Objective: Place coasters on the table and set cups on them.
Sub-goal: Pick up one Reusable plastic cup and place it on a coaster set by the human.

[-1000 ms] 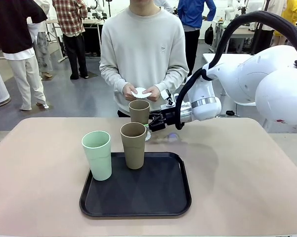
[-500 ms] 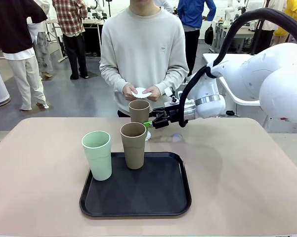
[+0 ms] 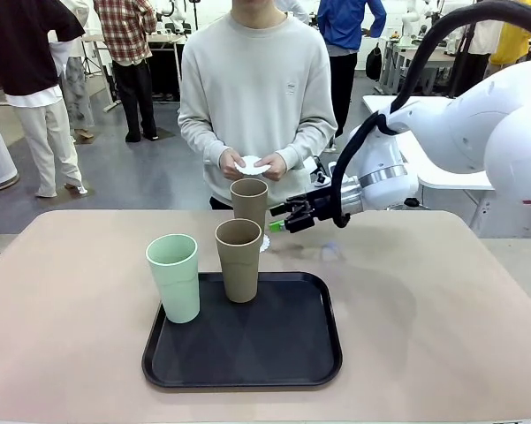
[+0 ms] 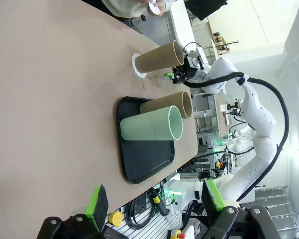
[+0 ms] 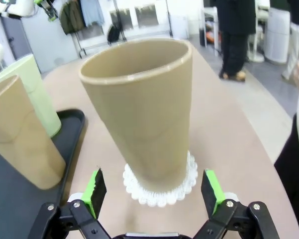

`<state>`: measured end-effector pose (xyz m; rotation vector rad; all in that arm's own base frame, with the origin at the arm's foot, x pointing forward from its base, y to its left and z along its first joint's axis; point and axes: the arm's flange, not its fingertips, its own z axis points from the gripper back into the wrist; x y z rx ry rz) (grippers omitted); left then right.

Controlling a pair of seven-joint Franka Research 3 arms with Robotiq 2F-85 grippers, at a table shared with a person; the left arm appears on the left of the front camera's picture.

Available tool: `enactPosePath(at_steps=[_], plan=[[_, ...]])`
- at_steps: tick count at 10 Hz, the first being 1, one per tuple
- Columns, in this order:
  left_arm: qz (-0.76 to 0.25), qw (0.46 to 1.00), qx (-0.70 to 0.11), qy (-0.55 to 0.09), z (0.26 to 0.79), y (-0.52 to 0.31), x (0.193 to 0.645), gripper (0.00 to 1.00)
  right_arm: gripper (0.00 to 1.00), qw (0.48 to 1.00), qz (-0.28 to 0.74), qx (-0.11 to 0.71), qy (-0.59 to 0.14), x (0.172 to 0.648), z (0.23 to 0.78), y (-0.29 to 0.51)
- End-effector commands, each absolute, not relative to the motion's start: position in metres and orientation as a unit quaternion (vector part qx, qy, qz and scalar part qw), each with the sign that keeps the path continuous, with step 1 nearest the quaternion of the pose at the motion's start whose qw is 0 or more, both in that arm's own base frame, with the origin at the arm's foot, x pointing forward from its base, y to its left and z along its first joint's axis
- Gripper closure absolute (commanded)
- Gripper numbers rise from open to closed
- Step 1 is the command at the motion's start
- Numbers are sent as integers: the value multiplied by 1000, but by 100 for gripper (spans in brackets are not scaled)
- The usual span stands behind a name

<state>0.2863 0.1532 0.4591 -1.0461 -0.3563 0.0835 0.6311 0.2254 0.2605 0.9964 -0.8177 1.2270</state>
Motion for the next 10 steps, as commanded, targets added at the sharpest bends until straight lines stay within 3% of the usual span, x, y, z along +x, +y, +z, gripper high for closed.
enactPosePath(at_steps=[1, 3, 5, 6, 8, 10], plan=[[34, 847, -501, -175, 458, 155, 285, 0, 0, 708, 543, 359, -275, 598, 295, 213], [34, 847, -501, -175, 458, 155, 285, 0, 0, 787, 500, 273, -239, 555, 363, 205], [34, 847, -501, -175, 458, 155, 285, 0, 0, 848, 496, 95, -160, 517, 434, 193], [34, 847, -501, -175, 458, 155, 285, 0, 0, 861, 486, 44, -142, 504, 463, 189], [34, 847, -501, -175, 458, 155, 285, 0, 0, 881, 465, -11, -87, 476, 507, 191], [34, 847, -501, -175, 458, 155, 285, 0, 0, 900, 432, -9, -52, 448, 541, 200]])
